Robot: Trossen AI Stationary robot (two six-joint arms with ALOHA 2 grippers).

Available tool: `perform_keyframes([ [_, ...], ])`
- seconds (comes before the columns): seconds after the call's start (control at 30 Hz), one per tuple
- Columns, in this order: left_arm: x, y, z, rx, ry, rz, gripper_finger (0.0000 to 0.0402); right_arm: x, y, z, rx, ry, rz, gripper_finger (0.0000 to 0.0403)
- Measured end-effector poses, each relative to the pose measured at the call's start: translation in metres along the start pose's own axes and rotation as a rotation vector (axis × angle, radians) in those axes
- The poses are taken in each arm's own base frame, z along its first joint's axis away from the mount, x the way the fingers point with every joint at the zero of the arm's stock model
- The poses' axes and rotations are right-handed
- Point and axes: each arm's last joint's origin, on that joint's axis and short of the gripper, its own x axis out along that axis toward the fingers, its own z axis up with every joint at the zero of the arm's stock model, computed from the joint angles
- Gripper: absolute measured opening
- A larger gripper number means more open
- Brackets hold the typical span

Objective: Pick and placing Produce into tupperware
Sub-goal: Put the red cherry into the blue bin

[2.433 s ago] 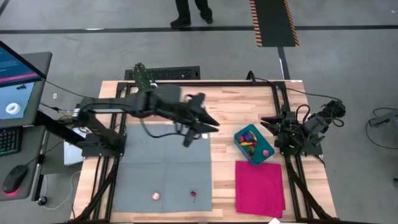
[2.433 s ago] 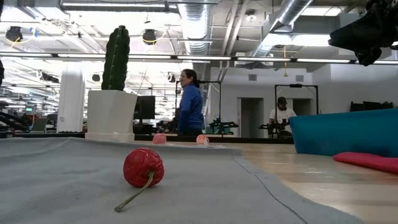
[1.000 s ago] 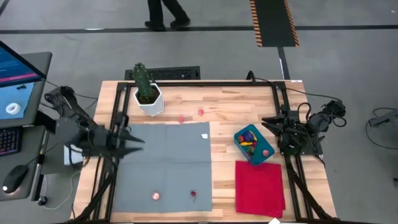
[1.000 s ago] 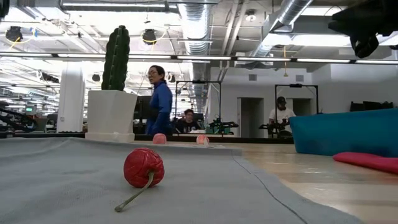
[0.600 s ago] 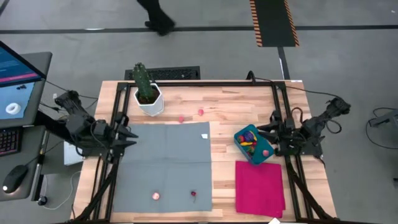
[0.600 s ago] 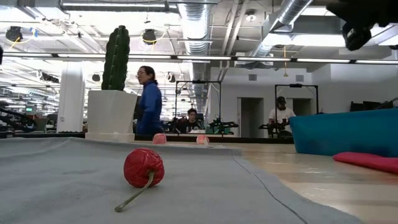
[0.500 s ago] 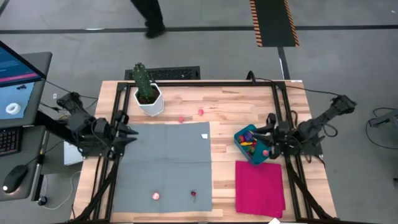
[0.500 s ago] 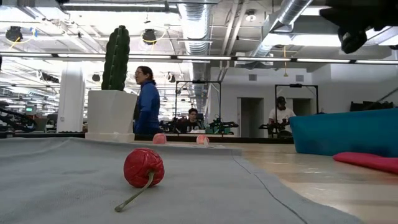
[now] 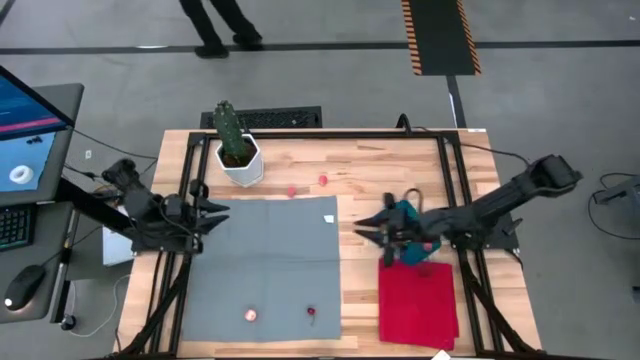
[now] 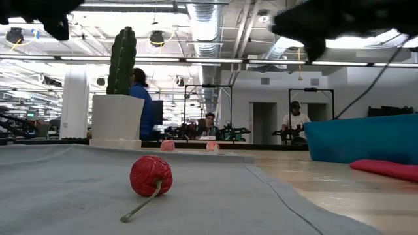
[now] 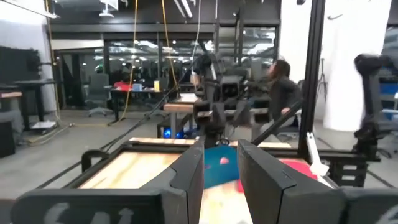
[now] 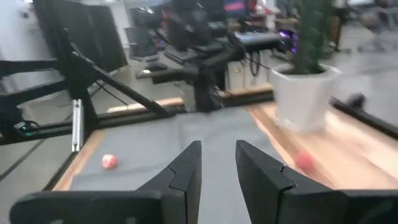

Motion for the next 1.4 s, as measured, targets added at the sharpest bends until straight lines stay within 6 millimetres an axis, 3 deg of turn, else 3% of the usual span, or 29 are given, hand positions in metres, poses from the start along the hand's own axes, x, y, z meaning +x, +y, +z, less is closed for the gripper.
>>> perform_keyframes([
  [0.27,0.005,0.0,-0.017,-0.022,0.019,-0.021,0.0086,0.089,0.014,0.022,-0.079,-0.013,0.134,0.0123],
  [0.4,0.006,0.0,-0.026,-0.06,0.041,0.015,0.0086,0.126,0.019,0.016,-0.122,0.171,0.155,0.0123],
  [0.57,0.006,0.0,-0.033,-0.05,0.061,0.04,0.0086,0.152,0.024,0.007,-0.137,0.472,0.121,0.0123],
  [0.7,0.006,0.0,-0.034,-0.065,0.063,0.041,0.0086,0.156,0.037,0.009,-0.059,0.668,0.186,0.0123],
  [0.9,0.006,0.001,-0.033,-0.064,0.053,0.07,0.0086,0.148,0.085,0.014,-0.001,0.837,0.273,0.0123],
  [1.23,0.006,0.004,-0.031,-0.046,0.039,0.157,0.0086,0.134,0.13,0.014,0.47,0.881,0.148,0.0123],
  [1.4,0.006,0.004,-0.029,-0.061,0.025,0.158,0.0086,0.134,0.144,-0.008,0.598,0.934,0.06,0.0123],
])
